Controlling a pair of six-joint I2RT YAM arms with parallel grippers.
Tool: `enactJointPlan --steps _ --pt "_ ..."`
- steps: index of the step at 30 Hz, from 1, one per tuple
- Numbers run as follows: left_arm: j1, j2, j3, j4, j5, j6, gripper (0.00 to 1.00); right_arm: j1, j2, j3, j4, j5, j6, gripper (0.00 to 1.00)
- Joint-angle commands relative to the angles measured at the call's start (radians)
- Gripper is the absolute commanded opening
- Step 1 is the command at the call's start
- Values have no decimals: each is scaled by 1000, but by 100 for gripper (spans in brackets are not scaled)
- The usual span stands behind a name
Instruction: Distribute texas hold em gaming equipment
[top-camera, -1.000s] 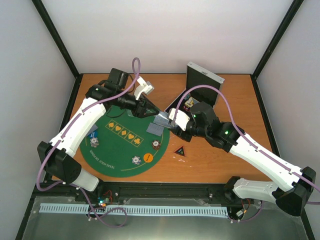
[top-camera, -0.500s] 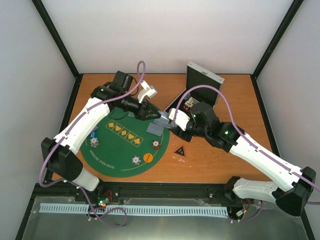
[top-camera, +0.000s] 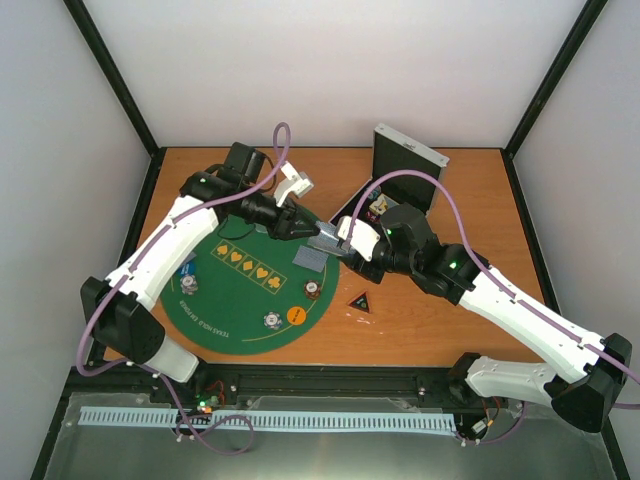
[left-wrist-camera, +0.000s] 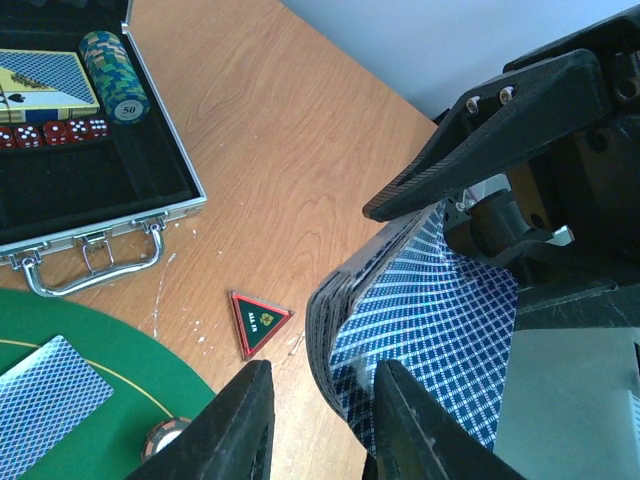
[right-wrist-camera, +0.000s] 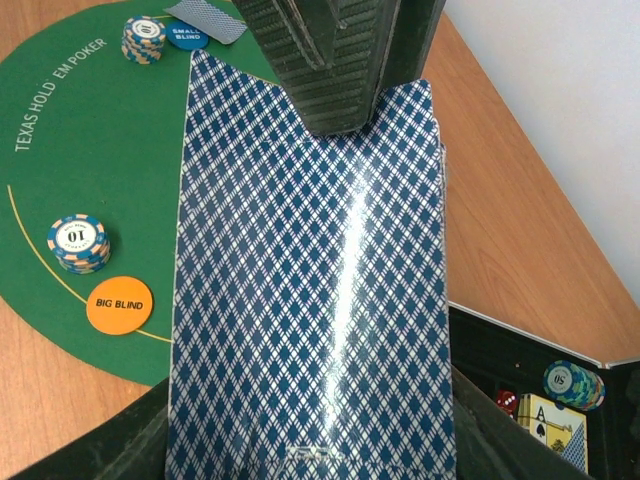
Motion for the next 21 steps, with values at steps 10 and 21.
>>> enactJointPlan --steps 10,21 --pt "-7 -39 5 -30 17 41 10 -5 -7 24 26 13 -3 51" --pt "-3 -58 28 -46 -12 64 1 -5 -5 14 26 33 -6 52"
